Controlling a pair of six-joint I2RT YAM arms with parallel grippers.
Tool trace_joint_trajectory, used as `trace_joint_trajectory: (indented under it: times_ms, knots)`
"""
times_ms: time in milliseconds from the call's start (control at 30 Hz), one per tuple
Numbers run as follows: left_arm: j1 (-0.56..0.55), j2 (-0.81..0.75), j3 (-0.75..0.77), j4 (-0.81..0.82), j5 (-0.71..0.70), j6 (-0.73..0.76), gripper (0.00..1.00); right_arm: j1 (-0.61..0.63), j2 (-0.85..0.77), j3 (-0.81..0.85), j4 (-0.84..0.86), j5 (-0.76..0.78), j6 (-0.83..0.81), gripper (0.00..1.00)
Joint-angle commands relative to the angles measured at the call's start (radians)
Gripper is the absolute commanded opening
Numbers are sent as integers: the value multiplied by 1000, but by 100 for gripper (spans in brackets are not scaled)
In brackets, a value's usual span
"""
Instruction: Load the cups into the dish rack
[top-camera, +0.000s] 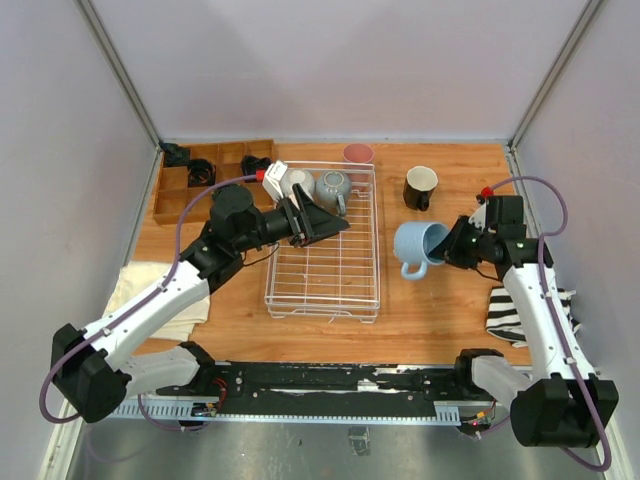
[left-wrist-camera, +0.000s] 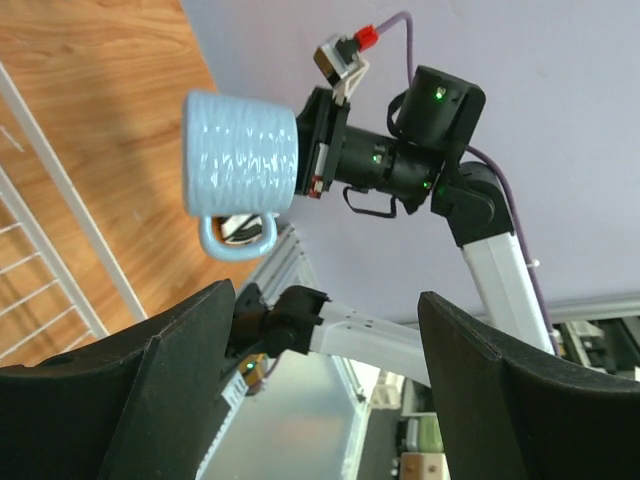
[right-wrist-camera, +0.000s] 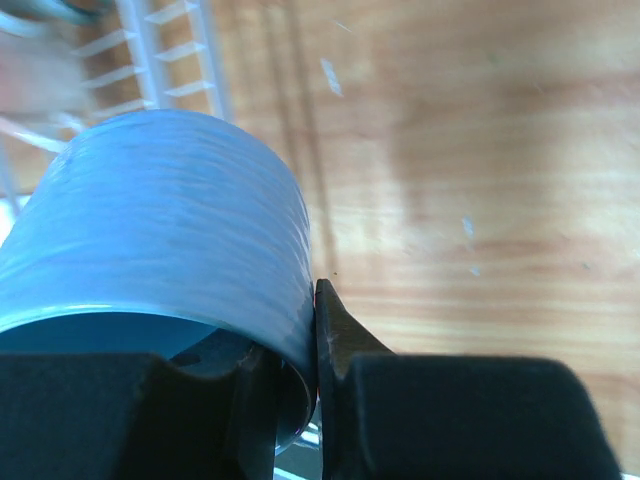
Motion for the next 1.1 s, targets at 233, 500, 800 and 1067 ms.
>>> trace_joint_trajectory:
  times_ms: [233, 500, 800, 1067]
  knots:
    - [-33, 47, -31, 279, 64, -210, 79, -16, -21, 8, 683, -324, 473, 1]
    - [-39, 123, -12, 288, 63, -211, 79, 50, 62, -37, 1124, -329, 686, 1]
    - [-39, 198, 5, 413, 62, -225, 79, 195, 133, -27, 1328, -260, 736, 1]
    - [-39, 207, -21, 511, 57, -280, 79, 301, 196, -15, 1387, -226, 728, 1]
